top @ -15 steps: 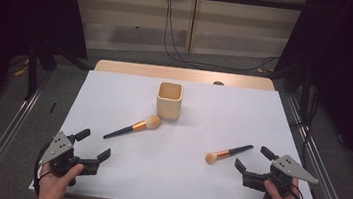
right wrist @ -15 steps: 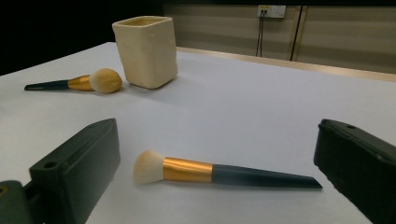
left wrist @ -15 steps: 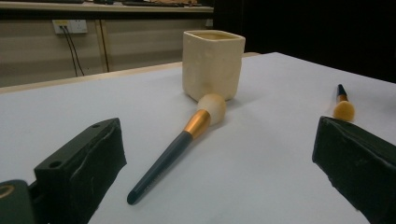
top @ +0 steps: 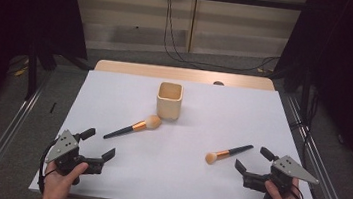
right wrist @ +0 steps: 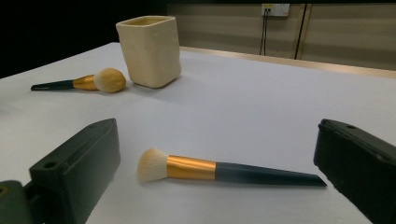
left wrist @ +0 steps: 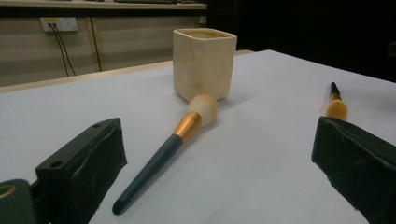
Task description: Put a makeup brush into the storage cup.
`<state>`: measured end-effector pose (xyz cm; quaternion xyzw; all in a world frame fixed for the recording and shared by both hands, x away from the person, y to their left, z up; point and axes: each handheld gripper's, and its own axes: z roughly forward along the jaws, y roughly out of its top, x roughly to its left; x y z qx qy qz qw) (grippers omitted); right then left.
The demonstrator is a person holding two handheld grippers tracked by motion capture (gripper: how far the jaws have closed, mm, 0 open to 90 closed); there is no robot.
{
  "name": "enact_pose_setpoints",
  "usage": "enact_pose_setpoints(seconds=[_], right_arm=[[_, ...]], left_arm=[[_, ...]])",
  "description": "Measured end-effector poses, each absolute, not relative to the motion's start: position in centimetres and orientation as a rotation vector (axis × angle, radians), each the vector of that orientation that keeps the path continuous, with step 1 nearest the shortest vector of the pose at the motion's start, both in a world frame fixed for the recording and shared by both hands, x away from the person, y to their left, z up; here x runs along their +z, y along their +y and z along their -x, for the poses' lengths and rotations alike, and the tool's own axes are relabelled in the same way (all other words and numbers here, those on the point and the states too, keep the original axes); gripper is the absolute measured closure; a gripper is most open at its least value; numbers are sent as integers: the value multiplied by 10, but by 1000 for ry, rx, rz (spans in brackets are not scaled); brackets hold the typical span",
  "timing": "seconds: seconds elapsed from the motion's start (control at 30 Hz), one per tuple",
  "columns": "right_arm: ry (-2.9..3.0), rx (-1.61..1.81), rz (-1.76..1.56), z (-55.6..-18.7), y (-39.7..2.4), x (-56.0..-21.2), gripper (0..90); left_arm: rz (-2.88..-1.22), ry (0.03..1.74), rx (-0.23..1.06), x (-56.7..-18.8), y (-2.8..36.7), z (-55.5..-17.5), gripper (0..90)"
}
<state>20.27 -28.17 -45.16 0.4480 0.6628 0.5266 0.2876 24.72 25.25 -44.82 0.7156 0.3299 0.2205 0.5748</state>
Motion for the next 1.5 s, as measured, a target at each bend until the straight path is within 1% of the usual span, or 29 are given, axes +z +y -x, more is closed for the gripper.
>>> enact_pose_setpoints(seconds=[0.2, 0.5, 0.87, 0.97, 1.23, 1.37, 1.5], right_arm=[[1795, 1403, -1178, -201, -280, -453, 3], [1781, 1412, -1177, -201, -279, -452, 3], [1778, 1417, -1181, -200, -279, -452, 3], [1781, 1418, -1180, -201, -278, -452, 3], [1782, 1429, -1182, -201, -278, -452, 3], [1782, 1429, -1182, -202, -278, -453, 3], [1785, 1428, -1179, -202, -278, -453, 3]], left_arm=[[-1692, 756, 503, -442, 249, -253, 27], [-1686, 739, 520, -432, 245, -267, 27], [-1722, 698, 498, -429, 237, -286, 27], [-1693, 710, 516, -426, 235, -293, 34], [-1686, 708, 518, -424, 232, -306, 34], [-1722, 737, 490, -426, 226, -316, 33], [-1730, 728, 486, -426, 222, -320, 33]])
